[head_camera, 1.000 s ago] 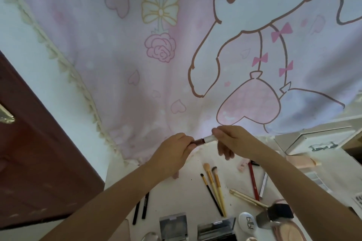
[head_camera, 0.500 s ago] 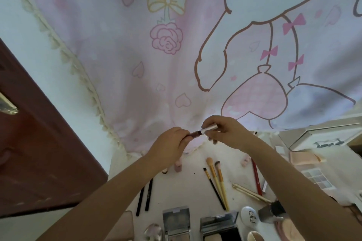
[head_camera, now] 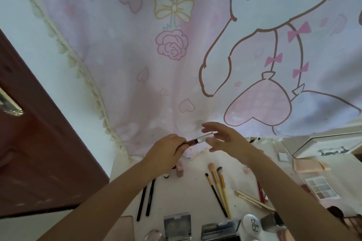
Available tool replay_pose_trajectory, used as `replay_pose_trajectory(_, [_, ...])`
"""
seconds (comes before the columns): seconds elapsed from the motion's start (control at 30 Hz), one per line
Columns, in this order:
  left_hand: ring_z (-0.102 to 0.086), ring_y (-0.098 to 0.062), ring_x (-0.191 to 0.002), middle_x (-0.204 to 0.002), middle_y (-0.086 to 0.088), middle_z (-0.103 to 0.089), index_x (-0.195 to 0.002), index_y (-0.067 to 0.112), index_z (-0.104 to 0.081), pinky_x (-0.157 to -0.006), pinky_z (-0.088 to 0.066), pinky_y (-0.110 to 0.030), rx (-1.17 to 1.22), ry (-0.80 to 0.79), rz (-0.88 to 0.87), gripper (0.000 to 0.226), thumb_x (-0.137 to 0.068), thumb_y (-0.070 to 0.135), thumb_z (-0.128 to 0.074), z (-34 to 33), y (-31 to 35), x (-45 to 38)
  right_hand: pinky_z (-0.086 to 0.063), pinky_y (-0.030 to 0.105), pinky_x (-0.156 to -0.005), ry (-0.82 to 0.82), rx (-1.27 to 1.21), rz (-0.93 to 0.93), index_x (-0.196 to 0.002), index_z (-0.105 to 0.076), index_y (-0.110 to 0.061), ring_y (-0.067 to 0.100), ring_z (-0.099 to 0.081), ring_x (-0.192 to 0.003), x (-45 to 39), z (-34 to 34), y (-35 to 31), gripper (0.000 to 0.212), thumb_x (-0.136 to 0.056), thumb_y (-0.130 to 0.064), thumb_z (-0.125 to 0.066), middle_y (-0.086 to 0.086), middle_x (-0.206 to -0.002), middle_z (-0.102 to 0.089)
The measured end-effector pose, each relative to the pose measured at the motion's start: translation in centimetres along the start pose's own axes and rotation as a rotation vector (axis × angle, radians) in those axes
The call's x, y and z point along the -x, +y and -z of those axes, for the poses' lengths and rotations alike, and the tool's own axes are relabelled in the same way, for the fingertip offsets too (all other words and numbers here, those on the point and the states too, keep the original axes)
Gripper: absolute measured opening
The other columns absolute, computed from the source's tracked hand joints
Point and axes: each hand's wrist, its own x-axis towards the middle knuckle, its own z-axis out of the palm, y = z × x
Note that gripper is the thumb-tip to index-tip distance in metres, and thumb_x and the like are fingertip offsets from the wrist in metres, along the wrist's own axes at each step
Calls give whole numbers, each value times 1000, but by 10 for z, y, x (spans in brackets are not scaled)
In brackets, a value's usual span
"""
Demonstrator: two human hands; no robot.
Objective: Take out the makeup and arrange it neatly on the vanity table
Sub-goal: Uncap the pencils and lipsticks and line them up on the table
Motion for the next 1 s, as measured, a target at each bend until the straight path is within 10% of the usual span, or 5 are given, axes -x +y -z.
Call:
replay_pose_trajectory(0.13, [-43,-11,-71,-75,-1,-52,-88,6,-62,-67,-36,-23,9,-26,-5,27,-96,21,-41,-1,1,4,-41,20,-50,54,174,-142,-71,-57,-19,7,-49,-41,0,-10,1,32,-95,-33,-42,-2,-55,-59])
replay_pose_trajectory(0.37, [-46,-12,-71,-78,-8,-60,-88,4,-64,-70,-38,-26,34,-36,16,28,-96,20,-42,-5,-7,7,-52,19,-76,17,11,29,-103,-56,-34,-2,-60,-87,3,-14,14,37,-86,-1,-57,-11,-100,-62])
replay_pose_trajectory(0.53, [-41,-8,-64,-67,6,-50,-87,3,-64,-61,-32,-17,66,-39,-4,26,-95,18,-45,-14,-12,10,-45,18,-52,117,176,-32,-71,-60,-25,3,-53,-46,-4,-20,20,21,-91,-23,-53,-11,-52,-58])
replay_pose_trajectory(0.73, [-47,4,-61,-59,22,-46,-85,7,-67,-62,-34,-6,176,-58,83,21,-93,11,-49,-27,-23,21,-50,16,-80,12,20,-27,-105,-53,-48,-5,-58,-91,0,-19,39,43,-83,-12,-64,-16,-103,-60])
replay_pose_trajectory(1.0, [-46,0,-60,-65,12,-54,-90,14,-67,-59,-35,-11,314,-10,340,16,-92,12,-51,-51,-46,48,-42,16,-70,32,294,-379,-111,-60,-11,15,-56,-90,3,-22,94,24,-89,-16,-54,11,-112,-62])
